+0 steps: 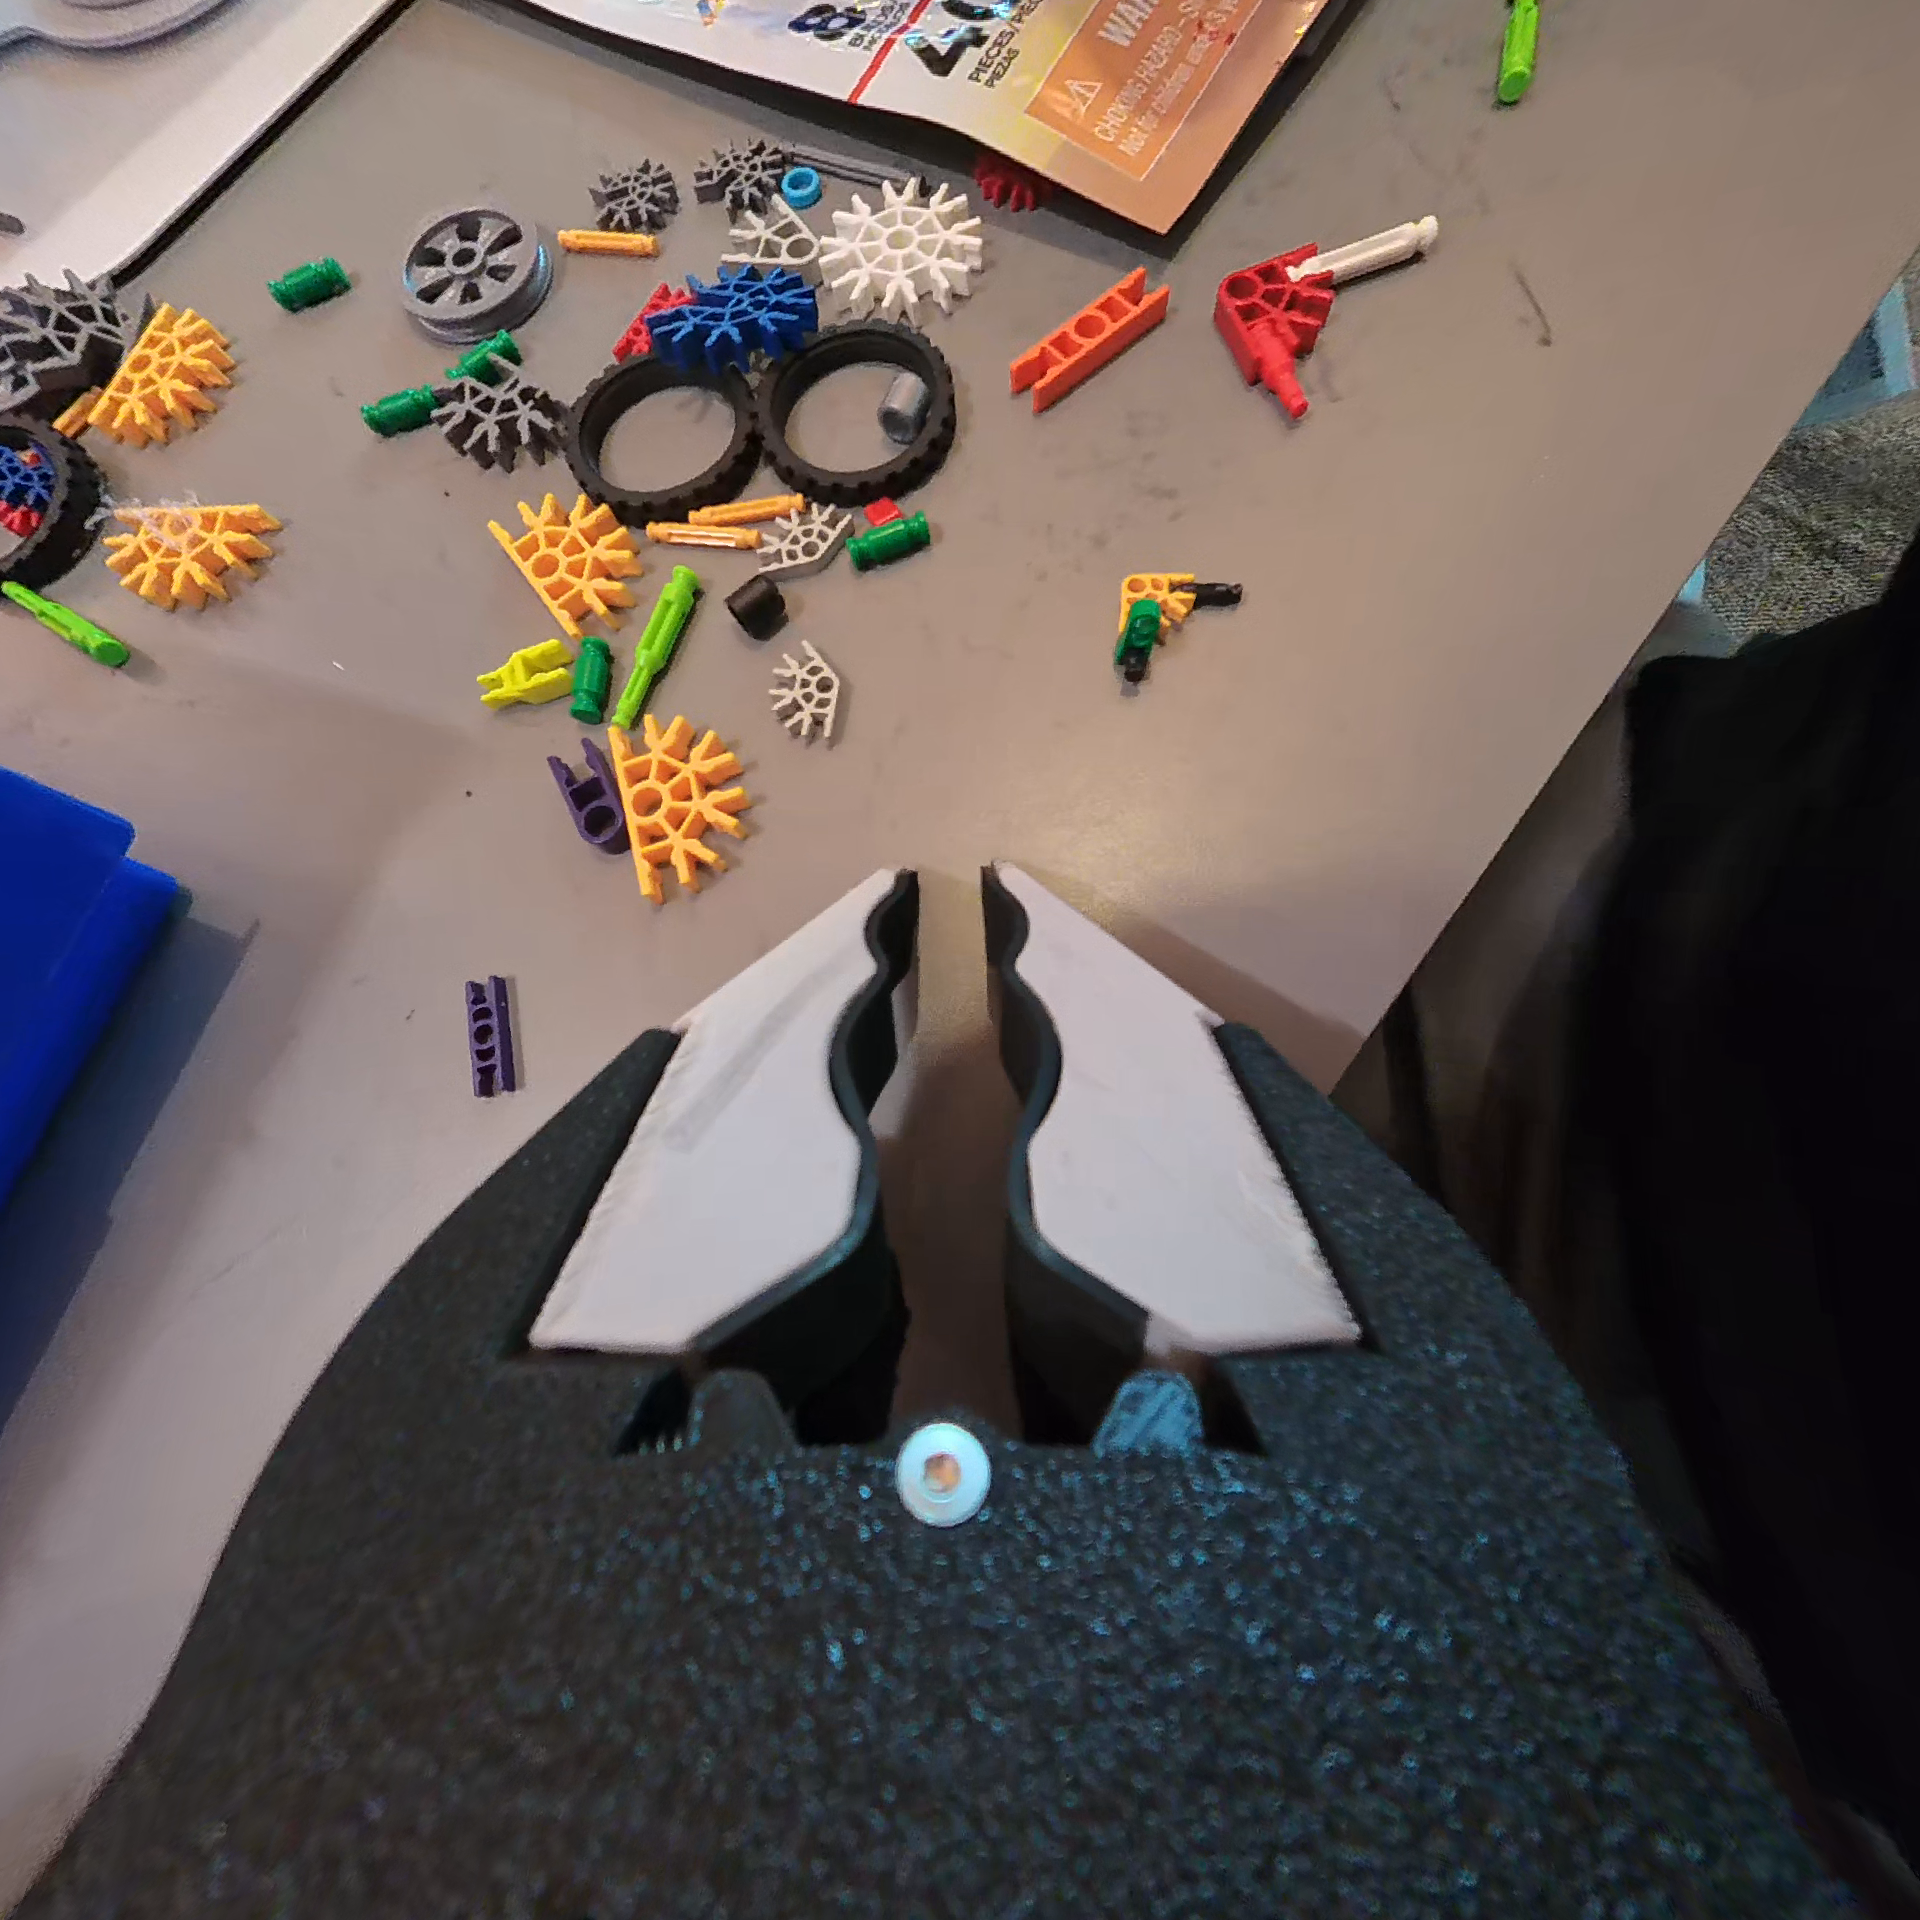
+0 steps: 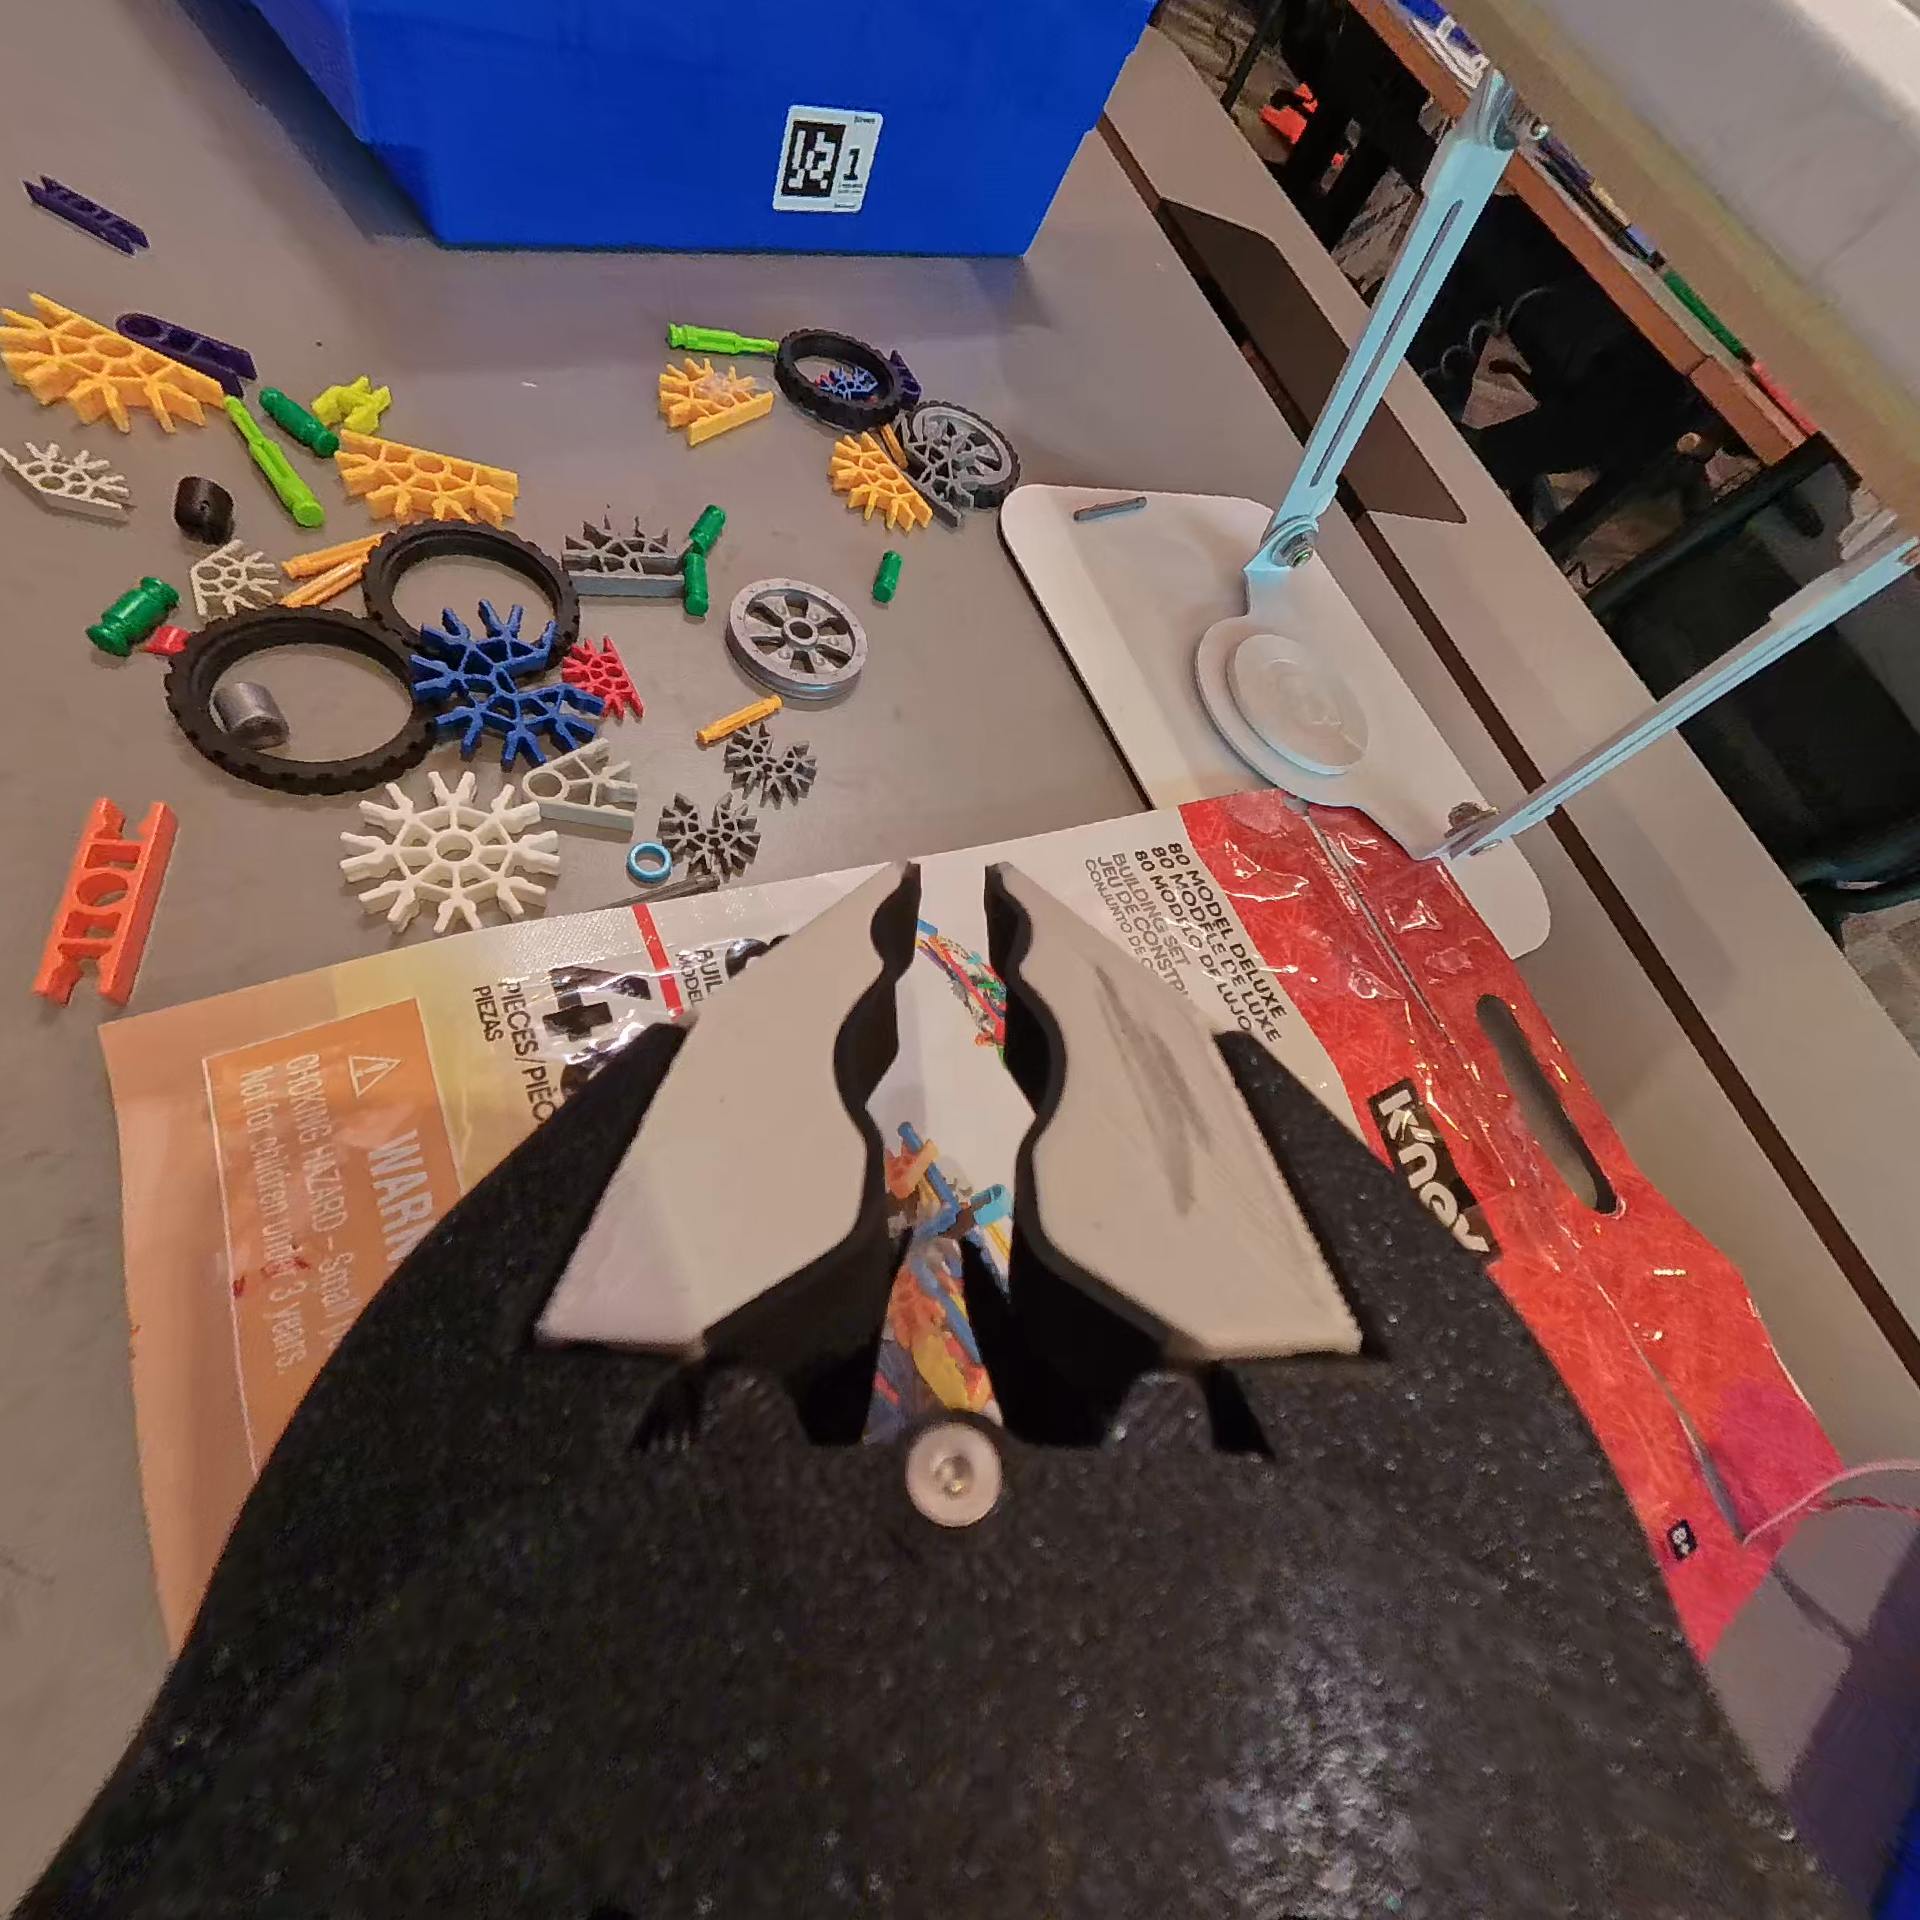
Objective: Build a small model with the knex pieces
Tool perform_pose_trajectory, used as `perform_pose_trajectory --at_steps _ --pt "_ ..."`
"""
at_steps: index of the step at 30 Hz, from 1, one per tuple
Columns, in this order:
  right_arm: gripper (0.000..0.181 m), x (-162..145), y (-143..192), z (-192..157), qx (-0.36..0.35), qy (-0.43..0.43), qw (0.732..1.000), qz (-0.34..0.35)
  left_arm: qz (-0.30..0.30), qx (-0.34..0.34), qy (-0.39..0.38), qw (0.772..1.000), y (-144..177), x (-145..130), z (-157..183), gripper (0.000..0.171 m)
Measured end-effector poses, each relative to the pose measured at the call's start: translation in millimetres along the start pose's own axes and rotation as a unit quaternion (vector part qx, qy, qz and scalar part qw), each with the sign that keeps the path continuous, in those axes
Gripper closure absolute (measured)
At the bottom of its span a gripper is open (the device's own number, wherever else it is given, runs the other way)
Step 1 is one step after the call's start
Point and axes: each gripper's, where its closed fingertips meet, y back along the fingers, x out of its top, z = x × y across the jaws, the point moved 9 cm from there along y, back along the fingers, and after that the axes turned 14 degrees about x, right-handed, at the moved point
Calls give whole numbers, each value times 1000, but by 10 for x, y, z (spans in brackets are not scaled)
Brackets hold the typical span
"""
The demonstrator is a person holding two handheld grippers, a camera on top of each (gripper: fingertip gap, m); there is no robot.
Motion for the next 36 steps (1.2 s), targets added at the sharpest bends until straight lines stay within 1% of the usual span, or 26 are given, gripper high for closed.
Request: perform_pose_trajectory --at_steps 10,12,17,20,21,23,24,26,27,28,30,32,34,36 --pt "170 30 0 -22 -4 11 1000 8 2 12 -2 1000 4 -4 1 156" --pt "170 14 -11 -19 -3 9 1000 6 1 -4 -1 1000 3 -3 0 155" --pt "170 -47 -35 12 2 -2 1000 -1 -1 -60 11 998 0 8 -27 144" --pt "170 -69 -25 48 -4 -8 1000 1 32 -78 48 995 115 104 -141 146" --pt "170 -64 -17 54 -4 -11 1000 6 40 -62 43 996 207 158 -242 148" --pt "170 -47 -7 54 -4 -11 1000 12 50 14 14 999 449 286 -593 158" --pt "170 -38 -4 50 -4 -11 1000 14 46 50 3 998 575 348 -806 158" --pt "170 -20 -8 36 -3 -9 1000 19 14 115 -38 993 771 426 -1226 162" --pt "170 -10 -15 27 -1 -8 1000 21 -10 132 -63 989 822 448 -1410 163" --pt "170 2 -26 15 3 -8 1000 23 -39 135 -86 986 828 454 -1576 164" --pt "170 15 -41 -11 6 3 1000 17 -106 125 -128 978 732 416 -1876 169" --pt "170 9 -32 -3 -2 10 1000 6 -174 99 -153 968 543 319 -2129 171" --pt "170 19 -9 9 -2 3 1000 16 -243 73 -193 948 356 192 -2287 171" --pt "170 24 -3 11 -1 1 1000 20 -288 36 -211 934 200 82 -2389 171"
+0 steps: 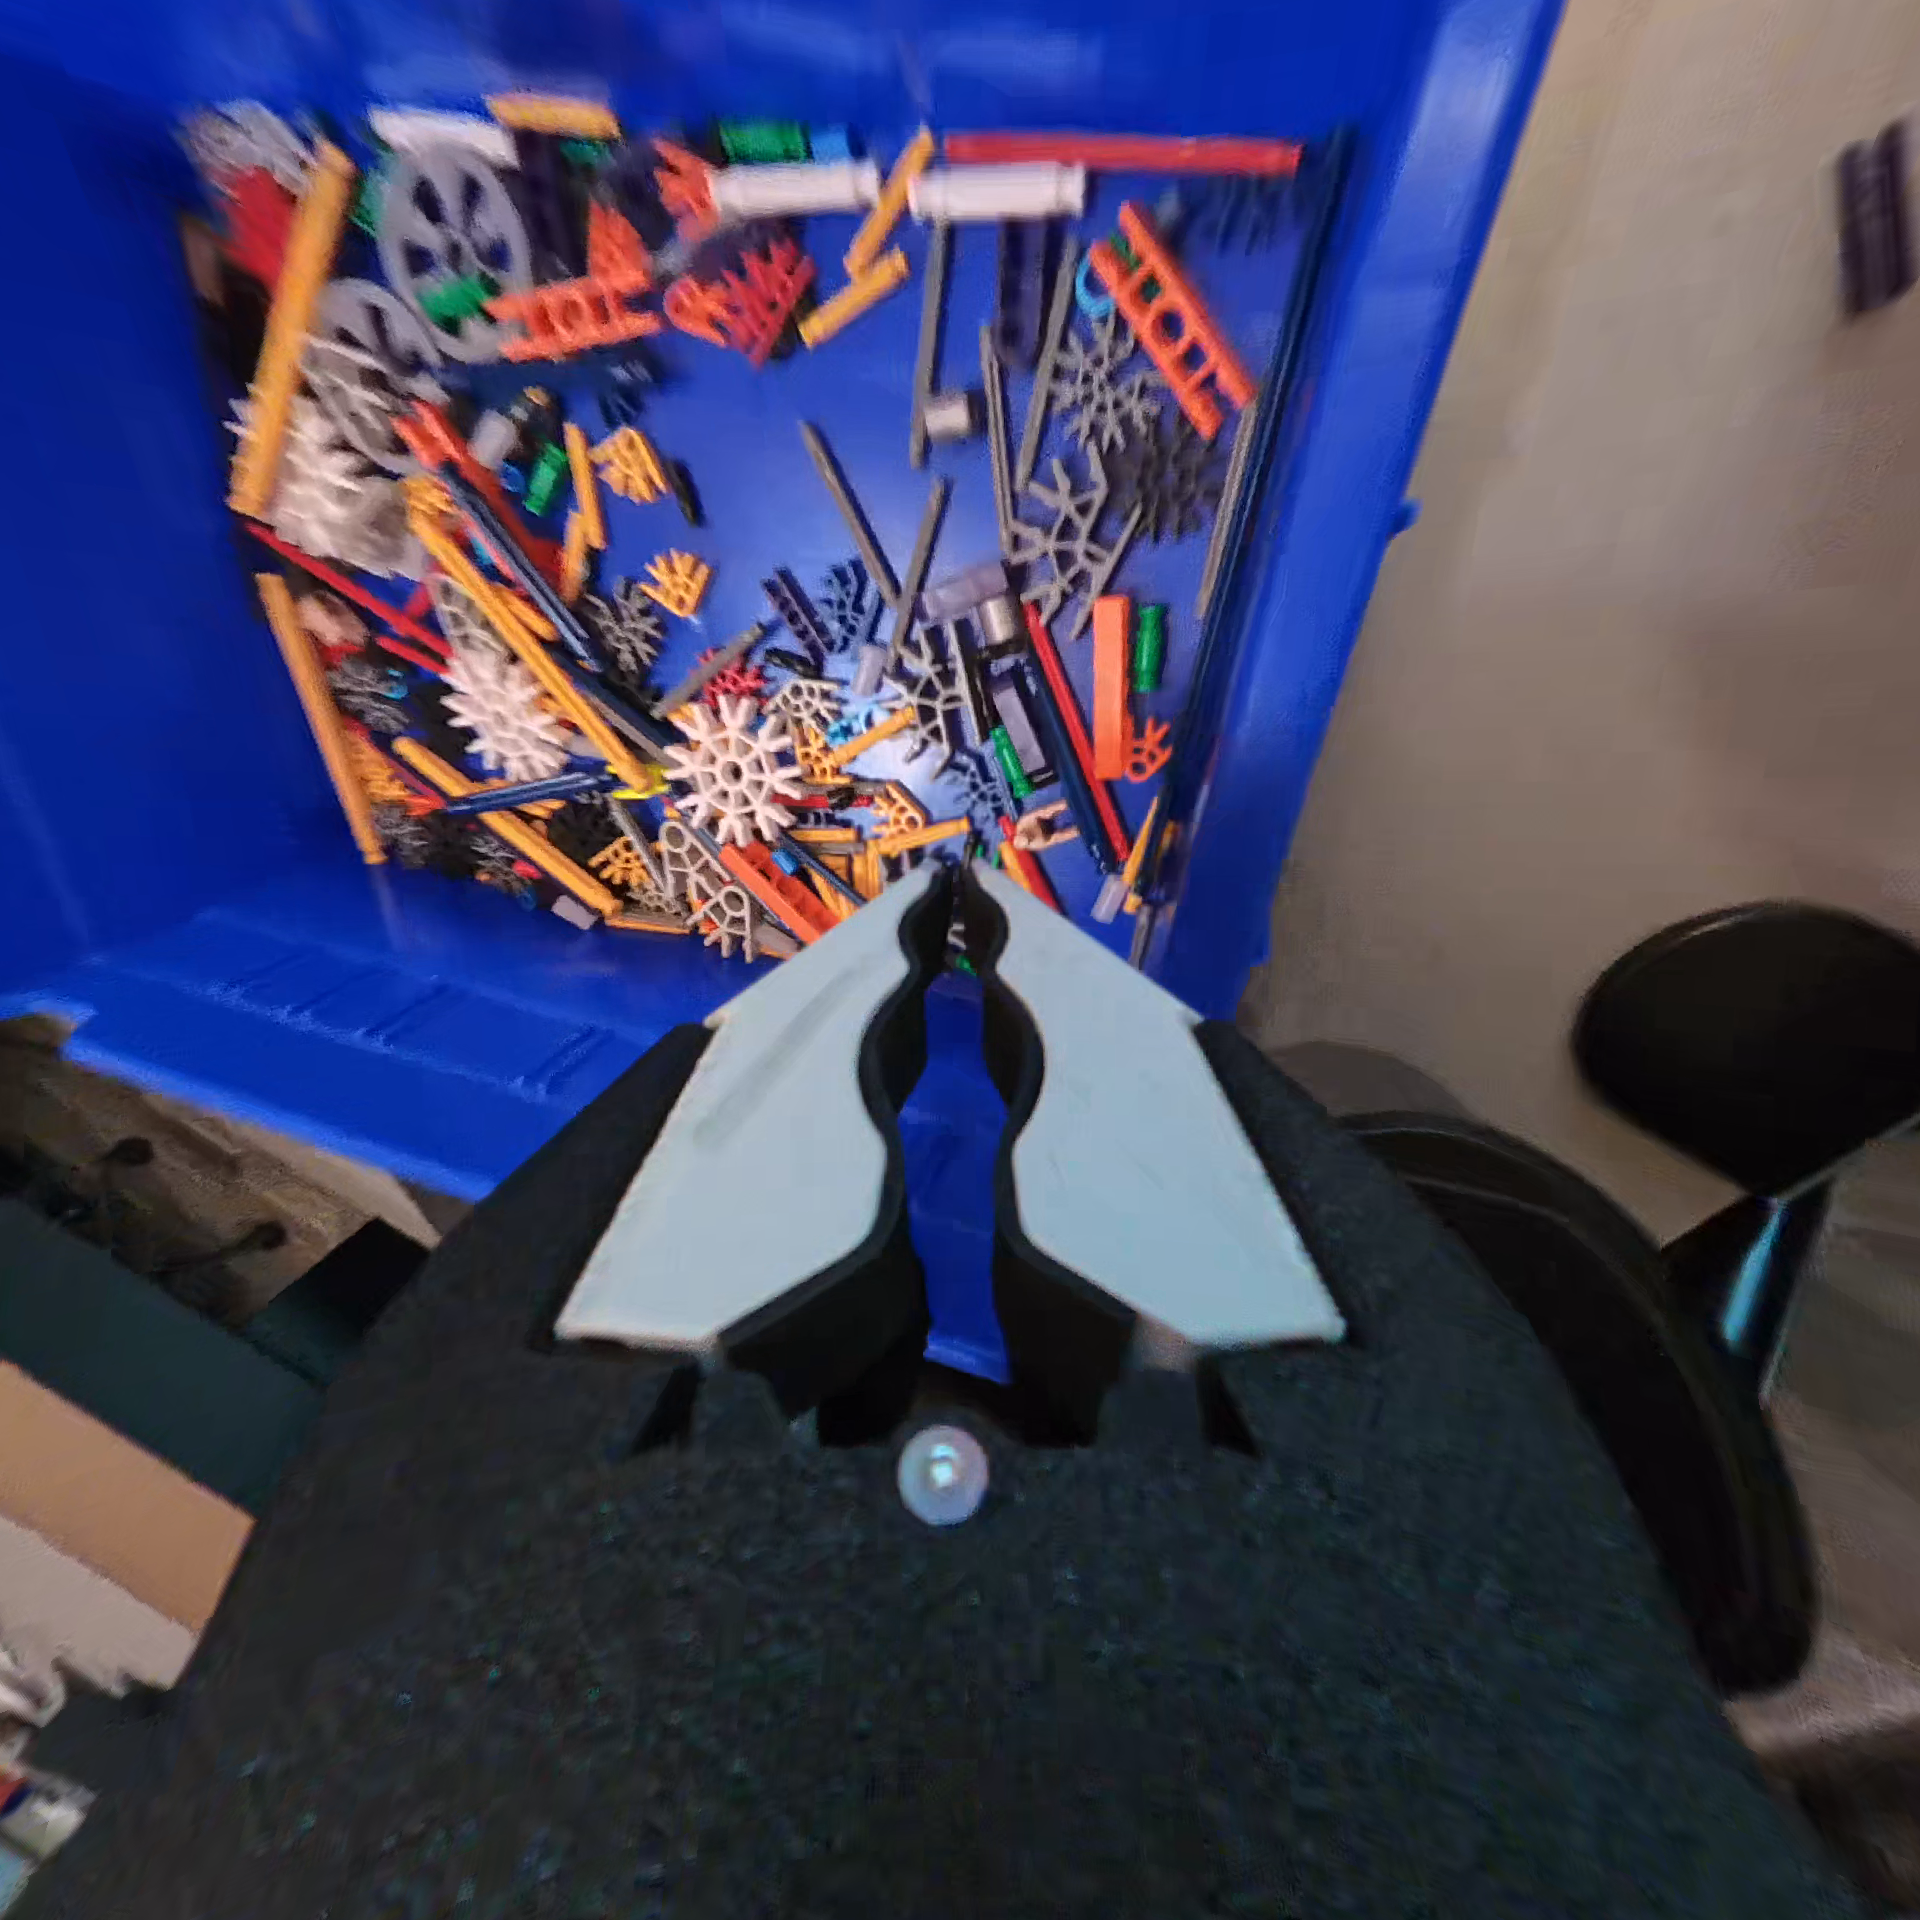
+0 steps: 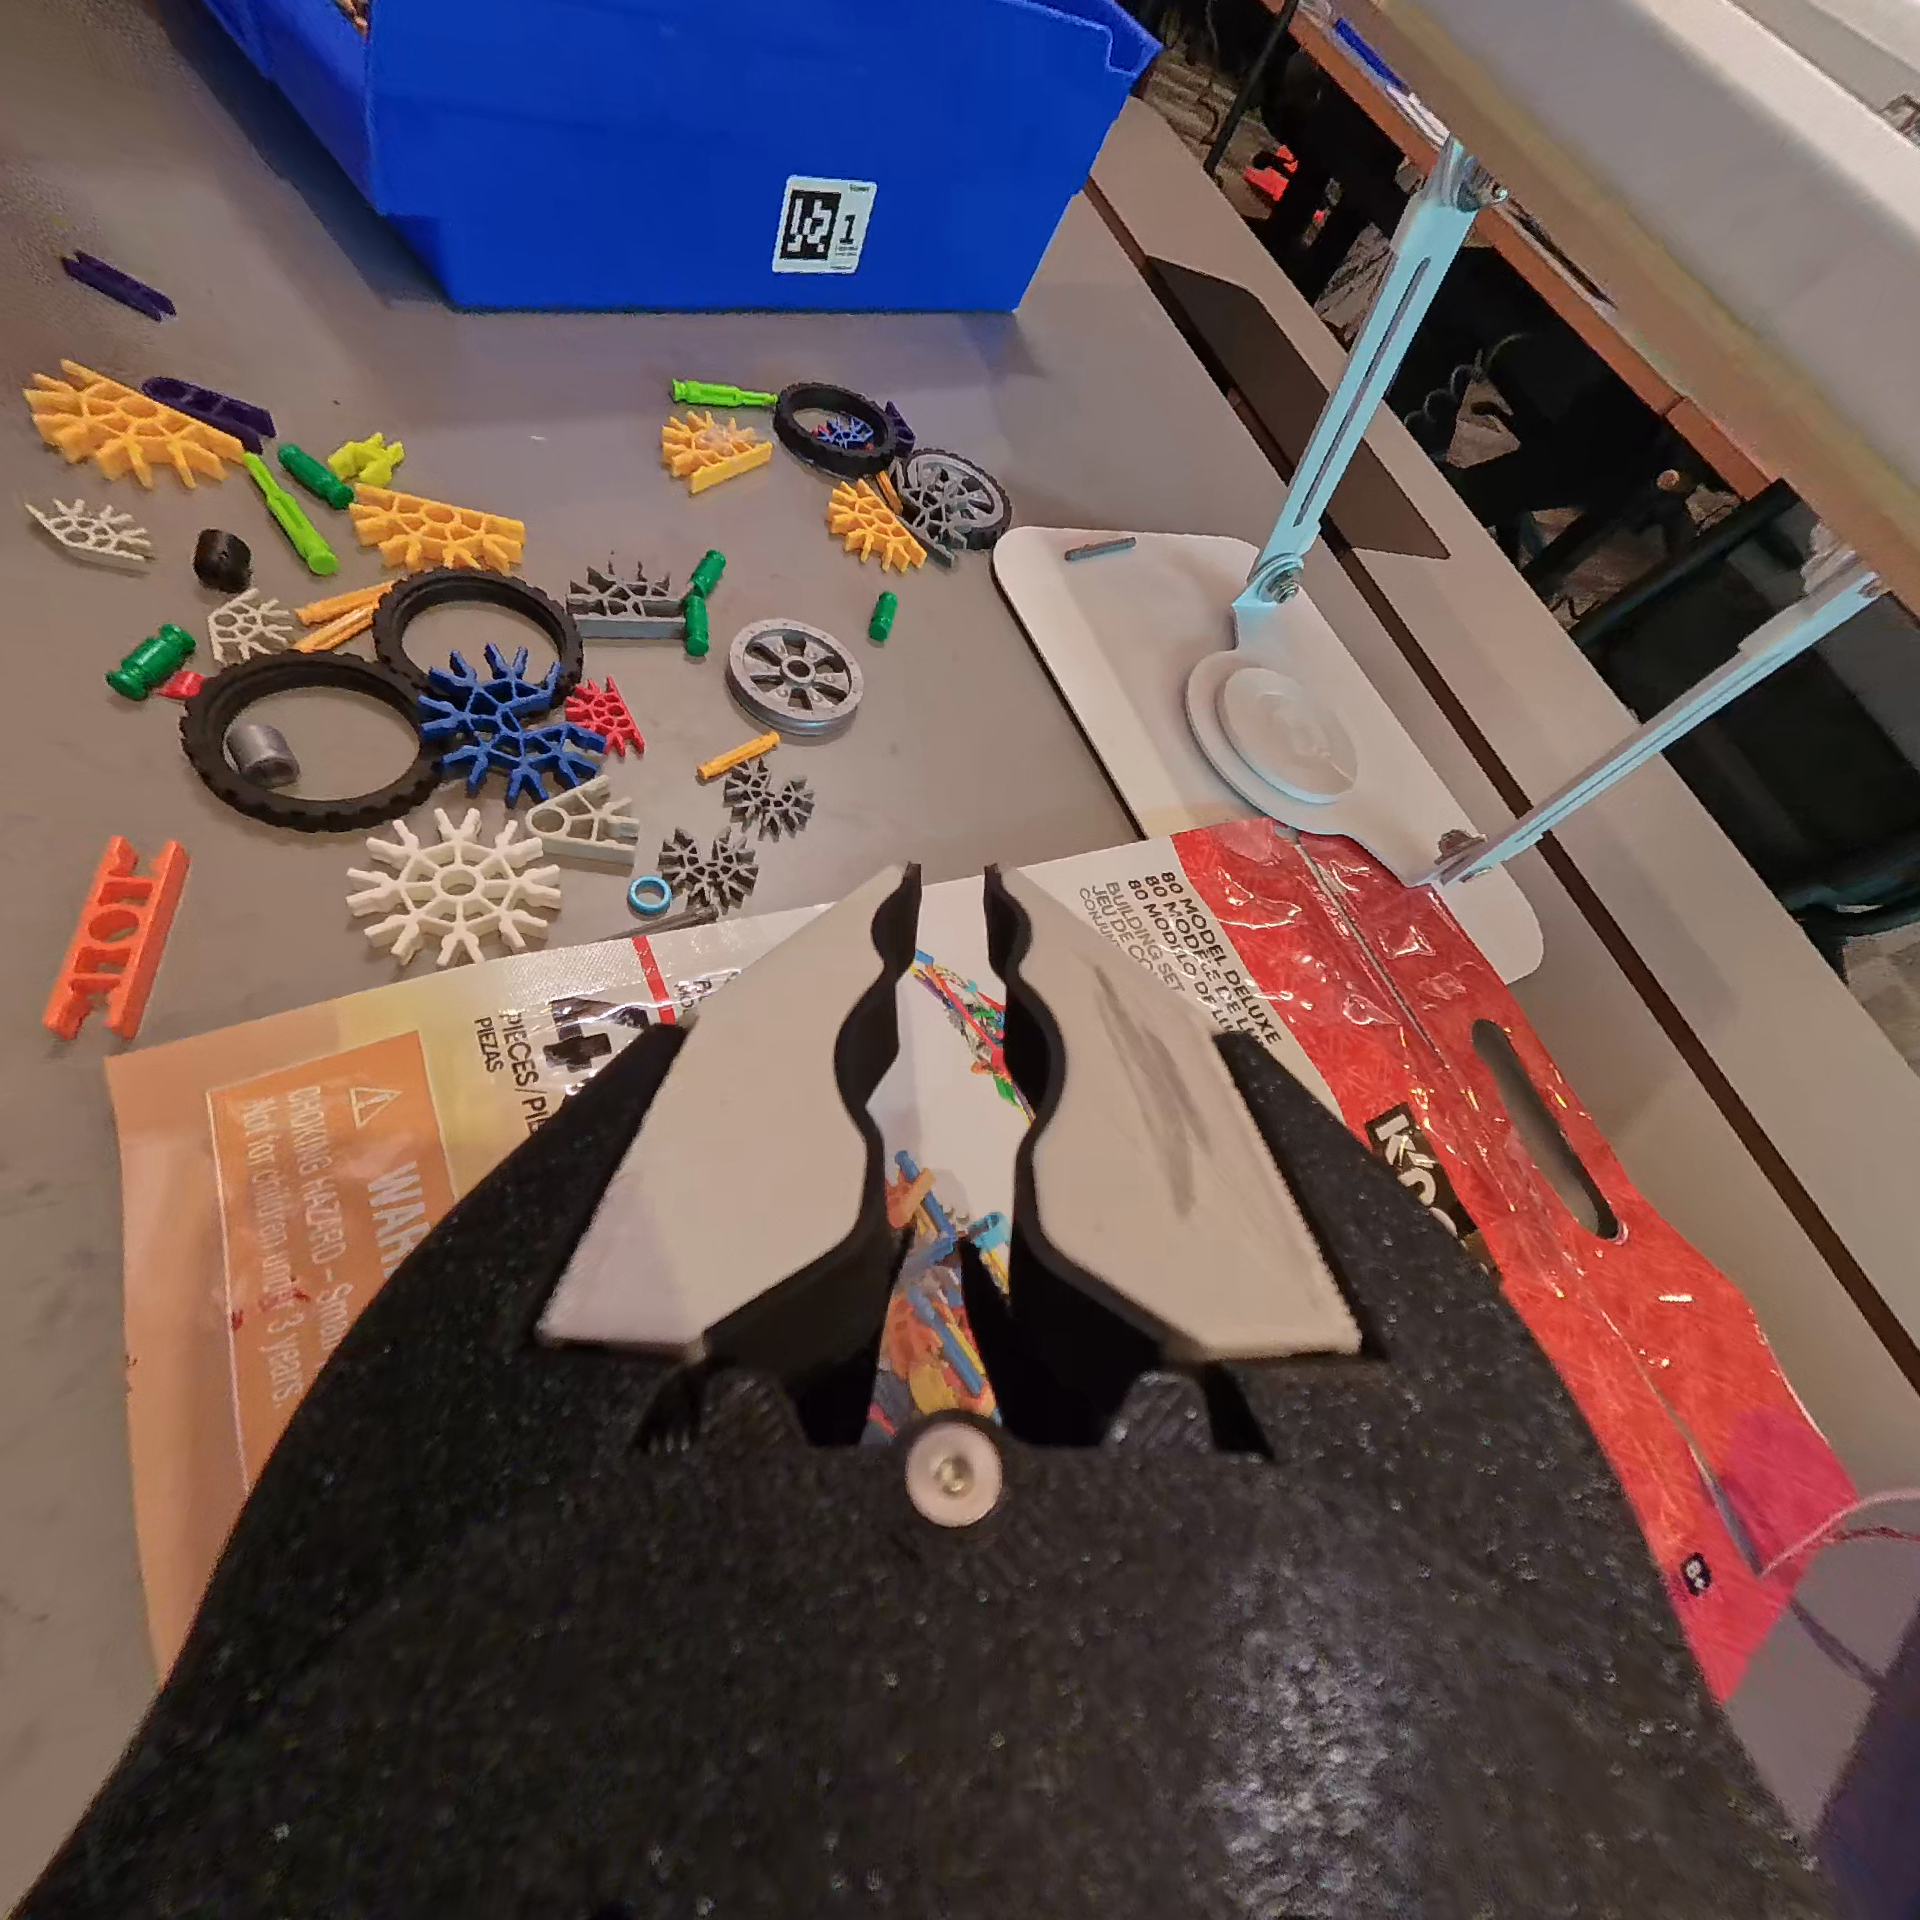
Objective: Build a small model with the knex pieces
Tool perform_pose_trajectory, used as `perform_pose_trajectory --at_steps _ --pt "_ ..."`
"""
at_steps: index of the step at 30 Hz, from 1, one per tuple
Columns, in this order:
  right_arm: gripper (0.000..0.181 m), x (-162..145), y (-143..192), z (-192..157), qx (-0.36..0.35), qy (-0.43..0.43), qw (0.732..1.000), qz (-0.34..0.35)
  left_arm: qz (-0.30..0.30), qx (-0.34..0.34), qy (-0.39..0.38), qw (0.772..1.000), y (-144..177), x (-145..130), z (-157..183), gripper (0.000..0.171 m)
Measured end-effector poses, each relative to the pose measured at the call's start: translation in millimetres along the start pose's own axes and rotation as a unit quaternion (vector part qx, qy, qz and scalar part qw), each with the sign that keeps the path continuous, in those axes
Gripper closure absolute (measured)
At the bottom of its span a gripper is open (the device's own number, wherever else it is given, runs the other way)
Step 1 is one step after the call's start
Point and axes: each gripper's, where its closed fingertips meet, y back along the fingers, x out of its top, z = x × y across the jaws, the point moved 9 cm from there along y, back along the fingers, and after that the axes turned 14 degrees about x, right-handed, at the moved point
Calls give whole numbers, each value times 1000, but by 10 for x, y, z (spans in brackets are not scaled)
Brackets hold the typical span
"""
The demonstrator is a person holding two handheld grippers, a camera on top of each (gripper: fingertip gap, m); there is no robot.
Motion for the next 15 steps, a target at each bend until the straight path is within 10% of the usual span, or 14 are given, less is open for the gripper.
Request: perform_pose_trajectory --at_steps 15 --pt "170 -40 -42 7 10 -7 1000 -4 -117 -138 -105 978 -582 -23 17 171"
